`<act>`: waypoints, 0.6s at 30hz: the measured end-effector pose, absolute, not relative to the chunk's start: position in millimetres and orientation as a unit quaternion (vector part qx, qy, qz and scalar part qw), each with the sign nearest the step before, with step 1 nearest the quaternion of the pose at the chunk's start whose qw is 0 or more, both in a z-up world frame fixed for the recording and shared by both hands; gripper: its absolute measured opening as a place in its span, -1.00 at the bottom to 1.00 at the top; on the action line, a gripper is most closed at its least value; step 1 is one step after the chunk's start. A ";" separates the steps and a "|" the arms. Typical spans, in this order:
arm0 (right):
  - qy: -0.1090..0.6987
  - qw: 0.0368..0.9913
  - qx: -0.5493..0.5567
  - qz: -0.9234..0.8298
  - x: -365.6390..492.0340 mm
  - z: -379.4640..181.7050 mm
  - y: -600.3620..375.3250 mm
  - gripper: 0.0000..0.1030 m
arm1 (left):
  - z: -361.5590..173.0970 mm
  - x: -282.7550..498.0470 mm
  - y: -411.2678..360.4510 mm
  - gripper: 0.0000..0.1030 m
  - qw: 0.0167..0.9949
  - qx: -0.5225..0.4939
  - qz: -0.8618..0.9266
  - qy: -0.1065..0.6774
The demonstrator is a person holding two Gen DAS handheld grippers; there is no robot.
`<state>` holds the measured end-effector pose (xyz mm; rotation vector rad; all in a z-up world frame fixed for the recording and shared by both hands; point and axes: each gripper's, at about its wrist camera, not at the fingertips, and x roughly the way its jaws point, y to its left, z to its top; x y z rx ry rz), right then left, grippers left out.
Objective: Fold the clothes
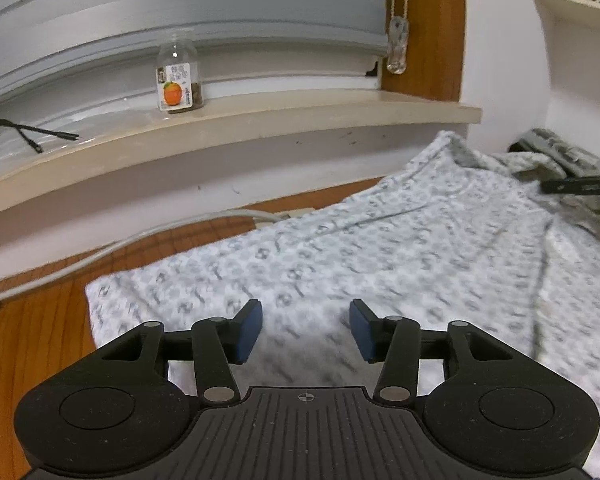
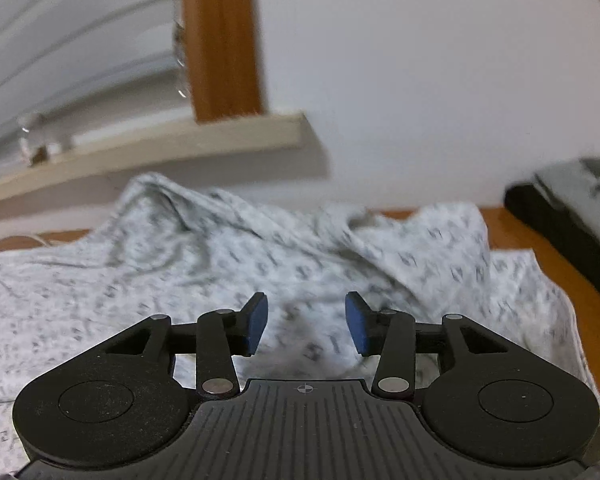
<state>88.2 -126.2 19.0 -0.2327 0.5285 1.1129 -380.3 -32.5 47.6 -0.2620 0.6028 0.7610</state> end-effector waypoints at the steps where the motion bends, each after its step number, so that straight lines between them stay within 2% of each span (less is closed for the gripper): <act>1: 0.254 0.809 -0.115 0.517 89.7 15.8 -123.9 -0.15 | 49.4 -384.1 -39.2 -0.21 0.877 -0.129 0.363 0.287; 2: 0.259 0.809 -0.122 0.513 89.8 13.9 -120.9 -0.15 | 51.3 -387.9 -45.8 -0.41 0.878 -0.132 0.361 0.286; 4: 0.266 0.806 -0.138 0.511 89.7 9.5 -114.3 -0.15 | 54.9 -395.6 -59.0 -0.56 0.879 -0.138 0.357 0.283; 10: 0.249 0.809 -0.181 0.501 77.9 6.6 -107.8 -0.10 | 65.8 -418.6 -98.7 -0.53 0.884 -0.155 0.345 0.275; 16: 0.254 0.810 -0.176 0.498 81.6 8.1 -108.3 -0.01 | 71.6 -423.5 -128.8 -0.53 0.891 -0.176 0.327 0.261; 18: 0.255 0.810 -0.175 0.498 82.4 8.3 -108.3 0.01 | 71.1 -420.6 -137.5 -0.44 0.894 -0.176 0.320 0.260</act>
